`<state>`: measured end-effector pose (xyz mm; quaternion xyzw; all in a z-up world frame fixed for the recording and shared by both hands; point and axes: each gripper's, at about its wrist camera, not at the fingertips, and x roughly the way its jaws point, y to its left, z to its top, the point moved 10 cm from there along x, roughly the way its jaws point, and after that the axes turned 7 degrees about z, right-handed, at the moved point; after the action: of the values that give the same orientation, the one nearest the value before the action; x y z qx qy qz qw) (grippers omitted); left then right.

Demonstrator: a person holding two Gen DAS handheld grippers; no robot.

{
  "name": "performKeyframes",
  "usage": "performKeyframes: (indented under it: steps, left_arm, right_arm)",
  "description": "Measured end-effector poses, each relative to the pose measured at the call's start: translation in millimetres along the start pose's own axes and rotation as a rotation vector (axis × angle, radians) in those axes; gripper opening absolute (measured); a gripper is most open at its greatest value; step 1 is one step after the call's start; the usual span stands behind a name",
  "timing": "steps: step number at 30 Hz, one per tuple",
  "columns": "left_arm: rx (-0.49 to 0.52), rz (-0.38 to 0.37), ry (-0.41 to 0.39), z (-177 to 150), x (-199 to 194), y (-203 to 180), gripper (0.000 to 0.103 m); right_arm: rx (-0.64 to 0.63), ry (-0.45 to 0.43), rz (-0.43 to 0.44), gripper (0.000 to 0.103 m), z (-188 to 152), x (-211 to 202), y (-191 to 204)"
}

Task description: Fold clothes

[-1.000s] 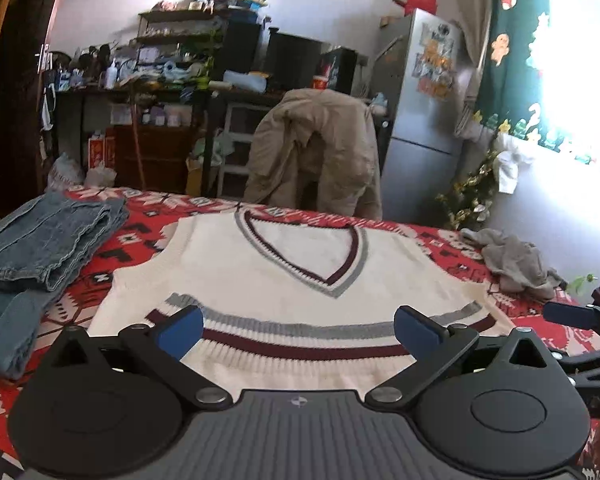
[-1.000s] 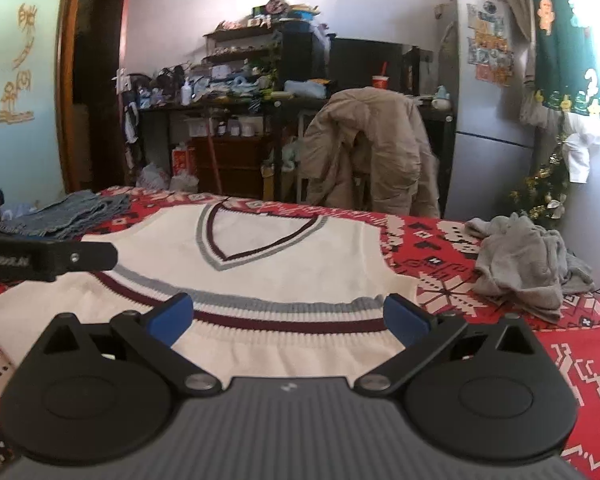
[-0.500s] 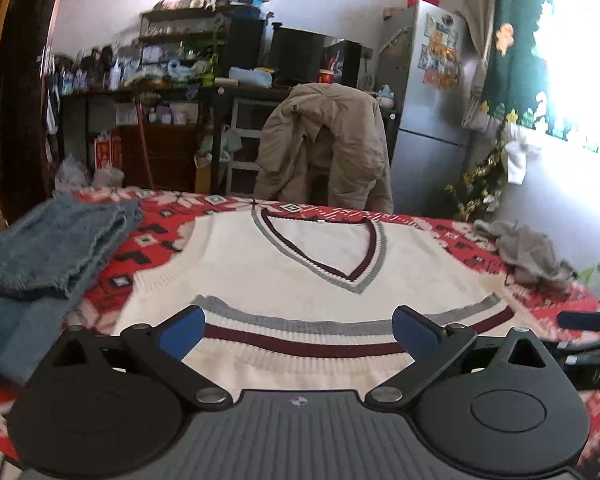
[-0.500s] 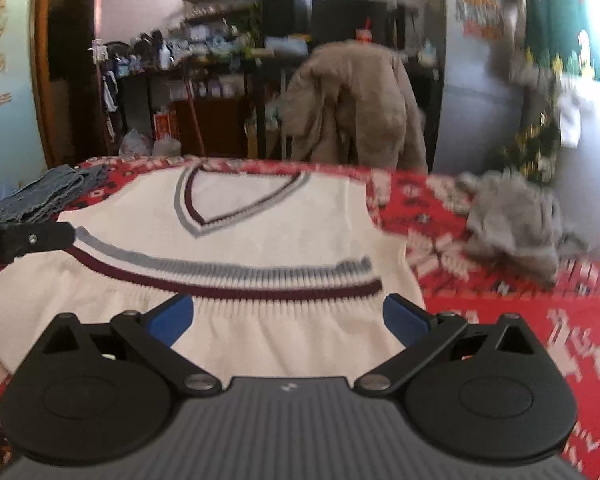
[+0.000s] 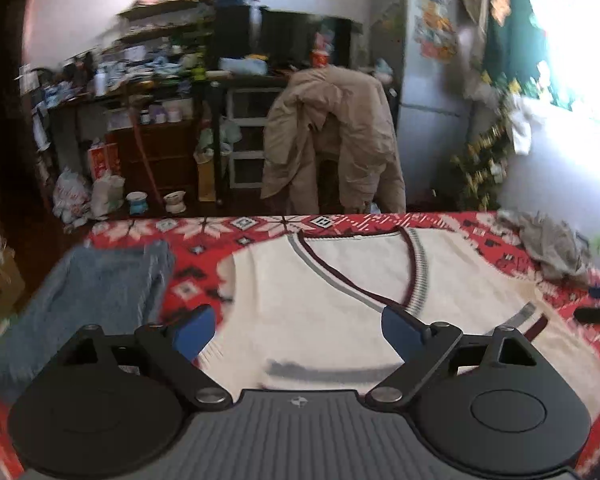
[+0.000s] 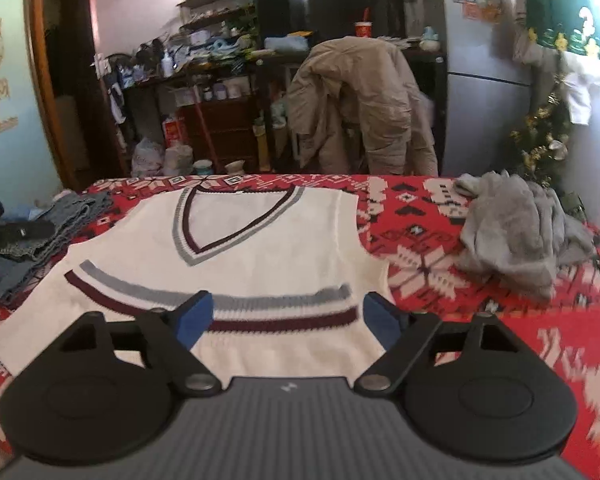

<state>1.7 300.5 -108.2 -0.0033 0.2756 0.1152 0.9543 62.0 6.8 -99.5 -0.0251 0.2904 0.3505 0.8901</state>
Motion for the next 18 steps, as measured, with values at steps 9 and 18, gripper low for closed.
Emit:
performKeyframes:
  steps: [9, 18]
  left_arm:
    - [0.223, -0.048, 0.081, 50.6, 87.8, 27.6, 0.088]
    - [0.382, -0.119, 0.137, 53.2, 179.1, 9.3, 0.069]
  right_arm:
    - [-0.198, 0.168, 0.075, 0.068, 74.3, 71.2, -43.0]
    - [-0.346, 0.279, 0.100, 0.061, 101.2, 170.0, -72.0]
